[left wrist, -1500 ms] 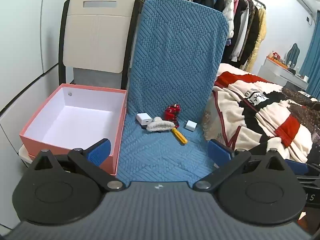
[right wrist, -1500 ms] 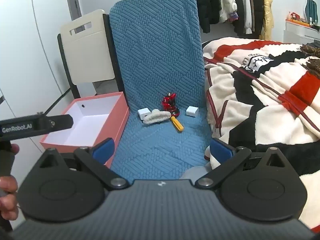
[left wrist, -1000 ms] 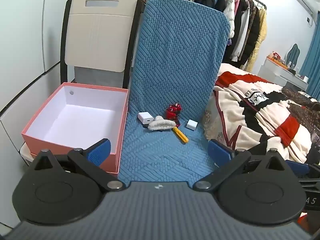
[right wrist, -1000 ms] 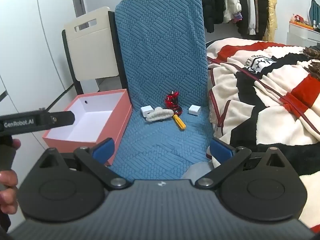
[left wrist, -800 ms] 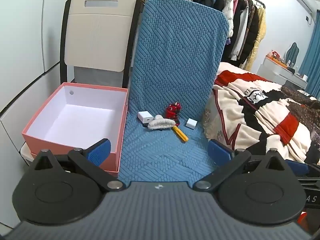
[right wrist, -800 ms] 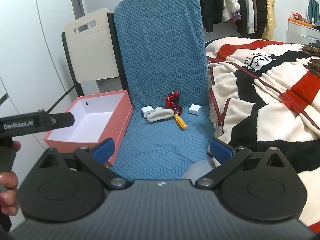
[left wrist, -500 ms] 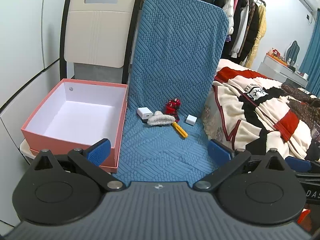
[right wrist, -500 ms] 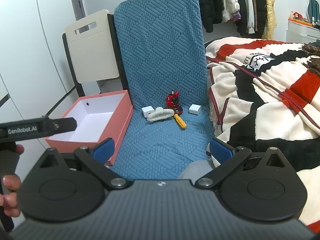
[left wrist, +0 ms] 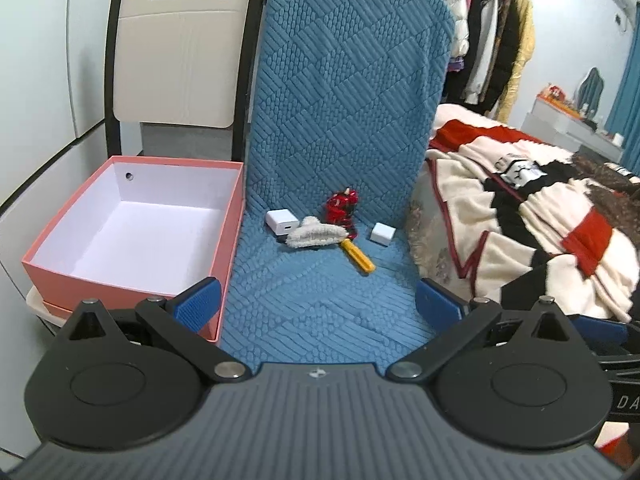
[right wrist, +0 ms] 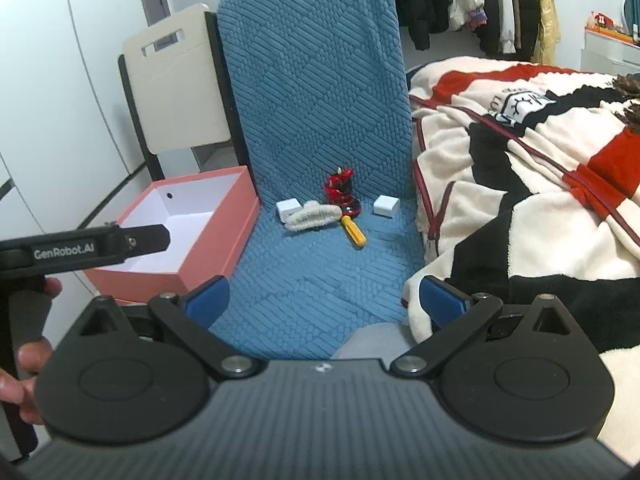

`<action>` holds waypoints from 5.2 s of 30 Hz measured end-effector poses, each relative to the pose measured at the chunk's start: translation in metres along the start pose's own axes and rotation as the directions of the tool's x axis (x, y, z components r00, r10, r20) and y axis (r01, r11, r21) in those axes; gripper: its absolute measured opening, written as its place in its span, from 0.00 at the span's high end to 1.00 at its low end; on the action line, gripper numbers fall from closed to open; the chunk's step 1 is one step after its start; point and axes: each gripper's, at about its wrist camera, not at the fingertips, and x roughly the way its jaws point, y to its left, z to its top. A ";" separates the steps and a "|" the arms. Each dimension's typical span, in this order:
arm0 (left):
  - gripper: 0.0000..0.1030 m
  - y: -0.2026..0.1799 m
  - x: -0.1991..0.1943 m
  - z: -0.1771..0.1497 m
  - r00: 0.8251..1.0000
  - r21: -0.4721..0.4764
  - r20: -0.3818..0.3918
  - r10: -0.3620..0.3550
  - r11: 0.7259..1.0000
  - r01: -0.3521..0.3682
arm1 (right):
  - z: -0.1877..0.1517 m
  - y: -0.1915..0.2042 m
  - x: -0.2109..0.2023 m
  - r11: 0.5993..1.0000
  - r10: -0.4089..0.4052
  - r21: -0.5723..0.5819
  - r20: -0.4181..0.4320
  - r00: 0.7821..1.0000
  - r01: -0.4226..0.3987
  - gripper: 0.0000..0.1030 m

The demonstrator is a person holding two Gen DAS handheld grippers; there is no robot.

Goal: Organize rigid objects
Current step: 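Move both tools toward the items on the blue chair seat, then close the right gripper on the yellow screwdriver handle while the left tool nears the white fluffy toy, then grasp the white fluffy toy with the left gripper while the right lifts the screwdriver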

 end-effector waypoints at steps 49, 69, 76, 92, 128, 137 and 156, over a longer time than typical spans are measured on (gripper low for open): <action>0.00 0.034 0.096 -0.003 0.996 0.011 -0.064 -0.057 0.998 0.057 | -0.015 -0.006 0.083 0.999 -0.040 0.034 -0.005 0.999 0.040 0.00; 0.00 0.022 0.211 0.011 0.980 0.046 -0.141 -0.138 0.988 0.146 | -0.015 -0.019 0.159 0.999 -0.044 0.025 -0.005 0.999 0.044 0.00; 0.00 0.005 0.275 0.017 0.980 0.130 -0.144 -0.136 0.979 0.155 | -0.011 -0.023 0.203 0.999 -0.039 0.033 -0.022 0.999 0.039 0.02; 0.15 0.019 0.376 0.033 0.984 0.113 -0.164 -0.075 0.989 0.094 | -0.002 -0.036 0.299 0.998 -0.056 0.010 -0.089 0.994 0.057 0.33; 0.86 0.038 0.371 0.005 0.981 0.049 -0.190 -0.035 0.998 0.045 | -0.019 -0.001 0.340 0.958 -0.167 -0.257 -0.151 0.974 0.124 0.78; 0.86 0.041 0.324 -0.024 0.973 0.021 -0.221 -0.060 0.998 0.066 | -0.036 0.023 0.293 0.959 -0.206 -0.232 -0.169 0.964 0.164 0.78; 0.37 0.059 0.286 -0.058 0.924 -0.094 -0.360 -0.130 0.990 0.103 | -0.079 0.035 0.243 0.975 -0.198 -0.151 -0.230 0.953 0.166 0.67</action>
